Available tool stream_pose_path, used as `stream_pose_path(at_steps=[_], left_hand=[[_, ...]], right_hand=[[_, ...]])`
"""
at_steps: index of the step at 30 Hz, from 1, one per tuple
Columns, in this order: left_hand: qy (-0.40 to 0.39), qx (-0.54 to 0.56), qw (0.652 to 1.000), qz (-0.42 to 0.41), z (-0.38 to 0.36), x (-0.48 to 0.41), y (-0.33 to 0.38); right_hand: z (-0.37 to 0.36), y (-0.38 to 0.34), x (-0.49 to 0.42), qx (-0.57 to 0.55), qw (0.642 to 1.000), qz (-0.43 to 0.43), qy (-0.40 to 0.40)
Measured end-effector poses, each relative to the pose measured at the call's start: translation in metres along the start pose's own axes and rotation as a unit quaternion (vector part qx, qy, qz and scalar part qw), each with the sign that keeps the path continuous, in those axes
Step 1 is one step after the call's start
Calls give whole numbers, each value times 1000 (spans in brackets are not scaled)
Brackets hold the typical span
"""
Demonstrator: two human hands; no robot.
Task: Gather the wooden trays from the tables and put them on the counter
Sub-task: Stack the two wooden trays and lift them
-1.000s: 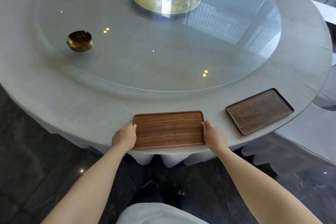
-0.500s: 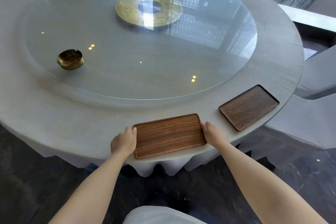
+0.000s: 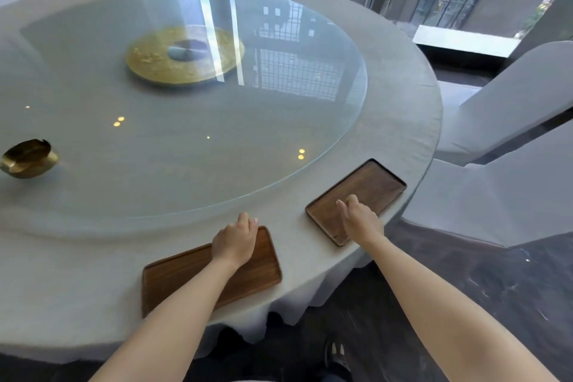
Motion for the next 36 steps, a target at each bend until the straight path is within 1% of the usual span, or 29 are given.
stream_pose_path(at_steps=[3,5,9,11,15,20,24,28,31,36], left_hand=[[-8,11,999,29,-27,-13,46],[-18,9,999,44,-47,-22,70],[-47,-2,994,95,-83,-35,99],[-48,-8,992,120,-97,-36,105],[-21,-28,983,181,-102,-40,109],[-6,-48,973,224,-103,-44,111],[-5,-41,966,255,-108,-42,114],[-7,-34,962,272,-106,-42,116],[8,-23,961,274,-103,-38,114],[41,-1,967,252,-87,-32,104]], right_hand=[[29,33,-32,-26,1000,5,3],[44,52,-52,-20,1000,16,2],[64,88,-94,-8,1000,19,-9],[69,100,-112,-5,1000,16,-20],[69,107,-137,-7,998,29,-46],[61,100,-154,6,996,57,-67],[57,96,-163,24,995,71,-71],[55,97,-166,17,995,67,-69],[54,98,-166,12,996,58,-72],[52,94,-158,-13,996,41,-77]])
Point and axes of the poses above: each hand's wrist, its own x-axis away from the middle knuckle, its own z-axis out of the back of the hand, y = z × x, the point moved 5 cm from there along -x, towards the middle knuckle, and after that the axes turned 9 degrees about -z, right-handed, at the moved point
